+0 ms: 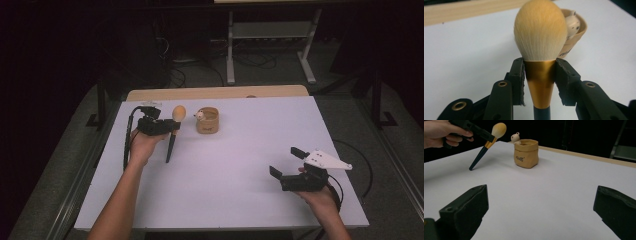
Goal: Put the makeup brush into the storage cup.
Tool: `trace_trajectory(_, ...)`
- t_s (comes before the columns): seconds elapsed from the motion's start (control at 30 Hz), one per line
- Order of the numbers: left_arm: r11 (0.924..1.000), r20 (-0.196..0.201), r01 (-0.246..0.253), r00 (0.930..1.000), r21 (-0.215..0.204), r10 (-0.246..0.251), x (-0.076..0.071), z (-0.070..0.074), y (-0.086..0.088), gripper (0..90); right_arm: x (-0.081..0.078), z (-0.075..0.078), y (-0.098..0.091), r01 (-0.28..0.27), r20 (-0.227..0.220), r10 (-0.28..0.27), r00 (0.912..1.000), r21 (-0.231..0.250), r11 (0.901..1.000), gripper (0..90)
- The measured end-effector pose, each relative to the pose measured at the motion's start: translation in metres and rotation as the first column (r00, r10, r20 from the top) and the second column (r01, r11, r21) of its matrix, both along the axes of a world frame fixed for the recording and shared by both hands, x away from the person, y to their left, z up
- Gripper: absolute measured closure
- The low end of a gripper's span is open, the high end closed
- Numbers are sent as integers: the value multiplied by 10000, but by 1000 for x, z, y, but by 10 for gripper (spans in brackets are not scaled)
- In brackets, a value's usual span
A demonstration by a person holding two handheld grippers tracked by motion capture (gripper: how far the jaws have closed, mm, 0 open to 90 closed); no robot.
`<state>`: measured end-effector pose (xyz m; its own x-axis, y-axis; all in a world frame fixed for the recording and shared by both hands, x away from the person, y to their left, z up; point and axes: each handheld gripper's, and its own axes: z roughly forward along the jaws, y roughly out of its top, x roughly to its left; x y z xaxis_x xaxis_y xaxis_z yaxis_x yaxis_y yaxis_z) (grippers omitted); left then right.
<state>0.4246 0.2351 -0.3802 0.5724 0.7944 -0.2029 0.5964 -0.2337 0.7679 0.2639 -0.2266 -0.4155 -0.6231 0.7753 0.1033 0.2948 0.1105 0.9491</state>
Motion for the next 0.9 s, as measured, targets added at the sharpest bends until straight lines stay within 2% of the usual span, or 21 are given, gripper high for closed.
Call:
trace_trajectory(0.03,9998,62,-81,9999,-165,82,-1,0,0,614,0,0,0,-6,-2,6,10000,0,10000,0)
trace_trajectory(0.23,9985,685,102,9976,-530,-65,-8,4,5,614,1,-1,0,-26,0,26,10000,-51,10000,0)
trace_trajectory(0.43,9969,1135,318,9933,-716,-235,-11,7,5,615,1,-1,0,33,20,-33,10000,-10,10000,0)
trace_trajectory(0.57,9958,1538,476,9875,-781,-351,-12,10,5,615,0,-1,-1,26,50,-26,10000,-42,10000,0)
trace_trajectory(0.63,9936,1616,493,9863,-1020,-323,-13,12,5,615,0,-1,-1,29,47,-29,10000,-26,10000,0)
trace_trajectory(0.7,9938,1743,558,9839,-962,-384,-12,14,5,615,0,0,-1,27,42,-27,10000,-20,10000,0)
trace_trajectory(0.8,9908,1886,657,9811,-1184,-425,-12,15,6,615,0,0,0,9,-5,-9,10000,31,10000,0)
trace_trajectory(0.9,9907,1930,636,9804,-1202,-395,-10,16,7,615,0,-1,0,-20,2,20,10000,-3,10000,0)
